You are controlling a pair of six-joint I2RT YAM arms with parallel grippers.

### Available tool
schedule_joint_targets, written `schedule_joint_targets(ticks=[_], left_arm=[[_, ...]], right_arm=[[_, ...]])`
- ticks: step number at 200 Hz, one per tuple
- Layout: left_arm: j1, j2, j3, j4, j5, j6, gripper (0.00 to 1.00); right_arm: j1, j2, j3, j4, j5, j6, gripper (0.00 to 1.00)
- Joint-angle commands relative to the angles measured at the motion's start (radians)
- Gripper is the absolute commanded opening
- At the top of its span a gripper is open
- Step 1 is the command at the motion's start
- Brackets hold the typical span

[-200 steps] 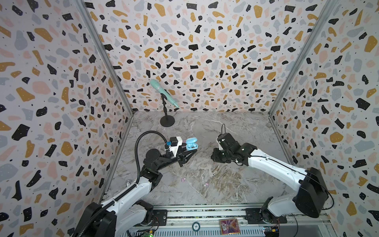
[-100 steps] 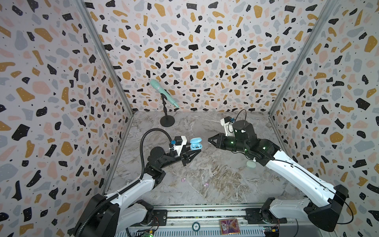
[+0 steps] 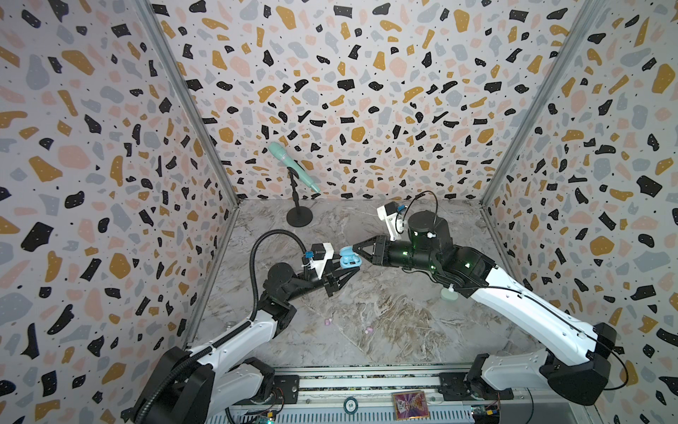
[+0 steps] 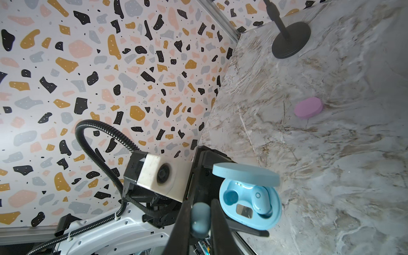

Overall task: Insert wireless bluetooth earbuds into charging case
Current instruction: Insert the wireless bluetooth earbud into the charging case.

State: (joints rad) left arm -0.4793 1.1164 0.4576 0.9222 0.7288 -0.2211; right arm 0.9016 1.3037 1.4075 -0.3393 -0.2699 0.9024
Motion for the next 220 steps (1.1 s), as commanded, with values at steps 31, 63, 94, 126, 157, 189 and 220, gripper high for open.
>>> schedule_joint_targets(ticks=[31, 63, 94, 126, 157, 189, 220], left_arm=[[-0.004, -0.025, 0.016, 0.077, 0.018, 0.010, 0.12], [-0.004, -0.038, 0.013, 0.075, 0.017, 0.009, 0.12], [-0.004, -0.041, 0.015, 0.074, 0.020, 0.007, 0.12], [-0.005, -0.044, 0.015, 0.073, 0.026, 0.006, 0.12], [-0.005, -0.048, 0.015, 0.072, 0.027, 0.008, 0.12], [-0.004, -0.052, 0.013, 0.069, 0.026, 0.010, 0.12], [-0.004, -0.053, 0.012, 0.070, 0.024, 0.010, 0.12]], right_arm=[[0.030, 0.010, -0.007, 0.059, -0.013, 0.020, 0.09], [0.030, 0.013, -0.037, 0.084, -0.017, 0.025, 0.09], [0.031, 0.015, -0.079, 0.122, -0.019, 0.033, 0.09], [0.032, 0.025, -0.102, 0.165, -0.029, 0.041, 0.09], [0.032, 0.040, -0.097, 0.174, -0.036, 0.043, 0.09], [0.031, 0.044, -0.112, 0.169, -0.041, 0.046, 0.09], [0.032, 0.045, -0.122, 0.165, -0.048, 0.054, 0.09]])
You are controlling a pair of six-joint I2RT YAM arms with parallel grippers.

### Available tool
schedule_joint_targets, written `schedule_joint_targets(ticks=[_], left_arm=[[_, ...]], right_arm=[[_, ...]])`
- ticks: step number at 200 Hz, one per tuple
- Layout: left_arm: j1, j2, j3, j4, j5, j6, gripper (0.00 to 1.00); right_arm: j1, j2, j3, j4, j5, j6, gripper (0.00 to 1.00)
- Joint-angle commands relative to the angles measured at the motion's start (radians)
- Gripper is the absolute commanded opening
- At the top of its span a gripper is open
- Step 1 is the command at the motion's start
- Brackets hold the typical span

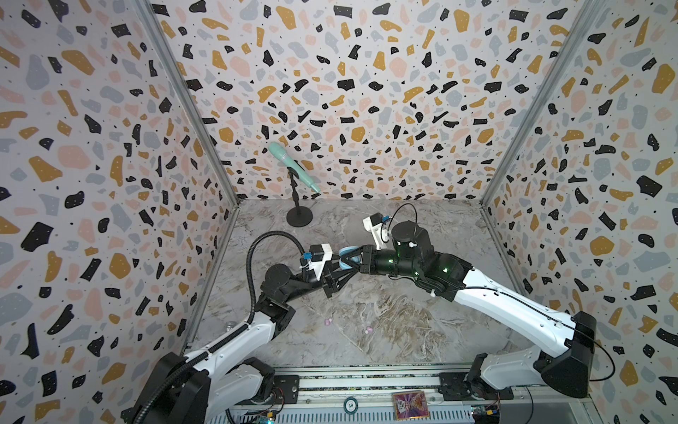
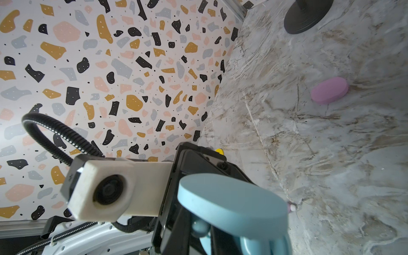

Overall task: Insert wireless bluetooth earbuds into charging case
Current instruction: Insert the wireless bluetooth earbud into the charging case.

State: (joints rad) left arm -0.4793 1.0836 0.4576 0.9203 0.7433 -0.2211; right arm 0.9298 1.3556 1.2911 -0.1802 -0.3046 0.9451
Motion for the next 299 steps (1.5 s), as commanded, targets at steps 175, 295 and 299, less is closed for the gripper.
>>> schedule_joint_targets(ticks=[175, 295, 299], left_arm=[[-0.004, -0.028, 0.010, 0.057, -0.010, 0.023, 0.12], [-0.007, -0.040, 0.017, -0.026, 0.005, 0.062, 0.12], [-0.008, -0.041, 0.018, -0.033, 0.007, 0.068, 0.12]], right_arm=[[0.013, -0.042, 0.076, -0.155, 0.053, -0.026, 0.38], [-0.032, 0.078, 0.463, -0.537, 0.122, -0.179, 0.41], [-0.039, 0.092, 0.478, -0.548, 0.119, -0.189, 0.41]])
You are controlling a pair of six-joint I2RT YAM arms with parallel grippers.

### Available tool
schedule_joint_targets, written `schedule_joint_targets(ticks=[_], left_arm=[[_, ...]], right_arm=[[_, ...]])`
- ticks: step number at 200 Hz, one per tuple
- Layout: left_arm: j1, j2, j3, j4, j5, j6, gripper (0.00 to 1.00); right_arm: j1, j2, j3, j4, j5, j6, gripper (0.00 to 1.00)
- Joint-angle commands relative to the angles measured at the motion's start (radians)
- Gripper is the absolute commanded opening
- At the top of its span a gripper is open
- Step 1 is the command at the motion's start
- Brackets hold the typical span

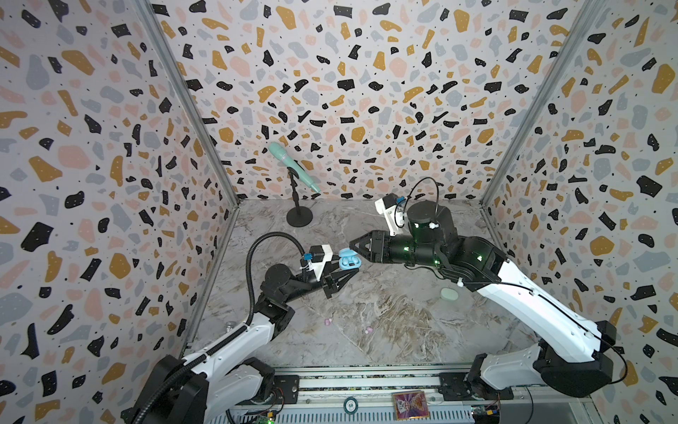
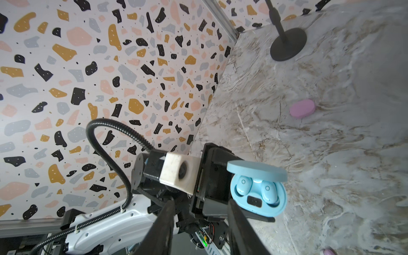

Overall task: Insert wireless bluetooth earbuds into charging case
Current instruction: Insert the wireless bluetooth earbud into the charging case, then close the charging case.

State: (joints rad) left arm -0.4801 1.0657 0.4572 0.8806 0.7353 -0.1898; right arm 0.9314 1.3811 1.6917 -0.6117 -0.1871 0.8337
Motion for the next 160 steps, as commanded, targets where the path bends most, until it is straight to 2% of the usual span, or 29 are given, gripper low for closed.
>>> schedule_joint_targets(ticks=[1, 26, 70, 91, 160], left_arm=[[-0.008, -0.024, 0.019, 0.004, 0.015, 0.039, 0.12], [-0.018, -0.033, 0.032, -0.068, 0.019, 0.087, 0.13], [-0.022, -0.045, 0.027, -0.063, 0.007, 0.091, 0.12], [-0.023, -0.042, 0.026, -0.053, 0.006, 0.087, 0.12], [-0.022, -0.047, 0.017, -0.031, -0.004, 0.078, 0.12]], right_arm=[[-0.044, 0.069, 0.083, -0.121, 0.002, -0.079, 0.41], [-0.078, 0.172, 0.210, -0.208, -0.026, -0.137, 0.41], [-0.078, 0.324, 0.406, -0.351, -0.071, -0.200, 0.39], [-0.054, 0.328, 0.396, -0.390, -0.067, -0.203, 0.36], [0.020, 0.221, 0.243, -0.413, -0.006, -0.114, 0.36]])
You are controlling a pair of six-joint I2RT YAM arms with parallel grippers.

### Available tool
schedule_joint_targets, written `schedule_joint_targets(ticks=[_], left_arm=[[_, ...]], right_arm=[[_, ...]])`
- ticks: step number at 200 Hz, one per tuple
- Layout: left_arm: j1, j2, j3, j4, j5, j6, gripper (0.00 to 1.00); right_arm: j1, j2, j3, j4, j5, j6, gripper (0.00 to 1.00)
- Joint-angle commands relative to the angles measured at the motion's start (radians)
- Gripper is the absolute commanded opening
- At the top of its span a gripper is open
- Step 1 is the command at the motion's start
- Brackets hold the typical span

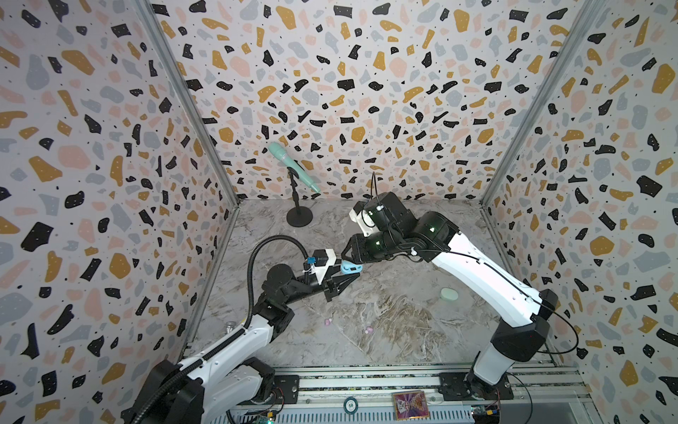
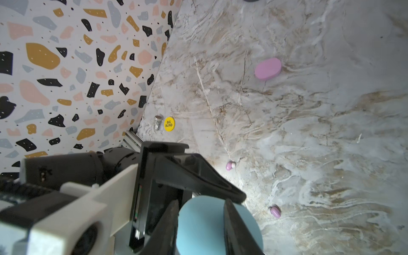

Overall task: Insert wireless bluetooth earbuds into charging case
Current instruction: Close the charging case.

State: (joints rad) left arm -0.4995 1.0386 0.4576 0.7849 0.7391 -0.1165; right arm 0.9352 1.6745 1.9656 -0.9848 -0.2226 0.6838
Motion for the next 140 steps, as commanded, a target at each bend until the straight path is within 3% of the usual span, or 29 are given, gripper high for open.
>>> schedule_joint_targets(ticks=[1, 31, 89, 117, 140], left_arm=[[-0.002, -0.020, 0.016, 0.065, -0.007, 0.005, 0.12], [-0.003, -0.020, 0.018, 0.068, -0.007, 0.001, 0.12], [-0.002, -0.025, 0.018, 0.066, -0.007, 0.001, 0.12], [-0.002, -0.026, 0.021, 0.046, -0.007, 0.014, 0.12], [-0.003, -0.023, 0.023, 0.040, -0.006, 0.018, 0.12]], right_arm=[[0.016, -0.074, -0.033, -0.040, 0.030, 0.037, 0.36], [0.020, -0.096, -0.099, -0.019, 0.045, 0.046, 0.38], [0.021, -0.052, -0.062, -0.076, 0.075, 0.023, 0.43], [0.011, -0.021, 0.015, -0.108, 0.096, 0.009, 0.65], [0.017, 0.018, 0.060, -0.114, 0.077, -0.008, 0.73]])
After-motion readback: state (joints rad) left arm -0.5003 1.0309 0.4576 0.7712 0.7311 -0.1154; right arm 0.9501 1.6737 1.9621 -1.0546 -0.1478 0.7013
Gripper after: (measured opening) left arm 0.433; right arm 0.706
